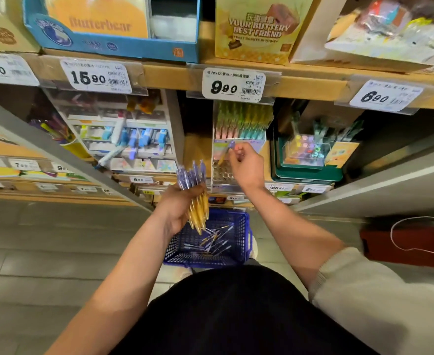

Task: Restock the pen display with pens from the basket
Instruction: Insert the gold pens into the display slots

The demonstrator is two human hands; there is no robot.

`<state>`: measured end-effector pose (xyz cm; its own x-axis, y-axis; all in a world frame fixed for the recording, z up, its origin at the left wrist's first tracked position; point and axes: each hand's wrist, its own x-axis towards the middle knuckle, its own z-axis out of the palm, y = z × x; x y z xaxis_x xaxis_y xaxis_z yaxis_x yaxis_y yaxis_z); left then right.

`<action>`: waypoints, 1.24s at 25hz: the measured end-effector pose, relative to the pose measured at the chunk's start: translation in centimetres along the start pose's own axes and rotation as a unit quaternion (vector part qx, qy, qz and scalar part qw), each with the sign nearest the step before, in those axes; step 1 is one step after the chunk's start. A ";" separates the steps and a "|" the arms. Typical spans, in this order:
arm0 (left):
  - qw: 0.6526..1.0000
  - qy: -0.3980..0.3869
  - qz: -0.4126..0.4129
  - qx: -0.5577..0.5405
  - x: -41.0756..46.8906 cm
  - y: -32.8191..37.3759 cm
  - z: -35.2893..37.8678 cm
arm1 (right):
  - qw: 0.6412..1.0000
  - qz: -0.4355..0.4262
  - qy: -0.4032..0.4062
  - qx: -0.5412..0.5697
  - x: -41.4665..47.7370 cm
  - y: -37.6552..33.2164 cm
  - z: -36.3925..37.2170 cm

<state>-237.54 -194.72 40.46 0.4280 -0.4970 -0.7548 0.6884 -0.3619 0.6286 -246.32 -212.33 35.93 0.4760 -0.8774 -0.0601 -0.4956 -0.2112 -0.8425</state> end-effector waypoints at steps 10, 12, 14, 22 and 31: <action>0.999 -0.006 -0.012 -0.033 1.1 0.7 -0.9 | 0.985 -0.023 -0.097 -0.141 1.6 1.9 2.9; 0.999 -0.007 -0.008 -0.034 1.0 0.6 -1.3 | 0.980 0.000 -0.105 -0.171 1.8 2.0 3.4; 0.999 -0.011 -0.001 -0.035 0.9 0.4 -1.6 | 0.979 0.021 -0.103 -0.177 1.8 1.8 3.7; 0.999 -0.033 0.020 -0.020 0.2 0.1 -0.9 | 0.964 0.152 -0.184 -0.116 0.6 0.1 1.4; 0.998 -0.051 0.035 0.022 0.7 -1.5 1.0 | 0.882 0.254 -0.286 0.275 -4.6 -2.0 -2.6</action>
<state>-238.86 -195.34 39.17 0.4119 -0.5989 -0.6868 0.6306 -0.3568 0.6893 -249.44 -209.06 39.27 0.6609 -0.4048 -0.6319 -0.3981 0.5247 -0.7525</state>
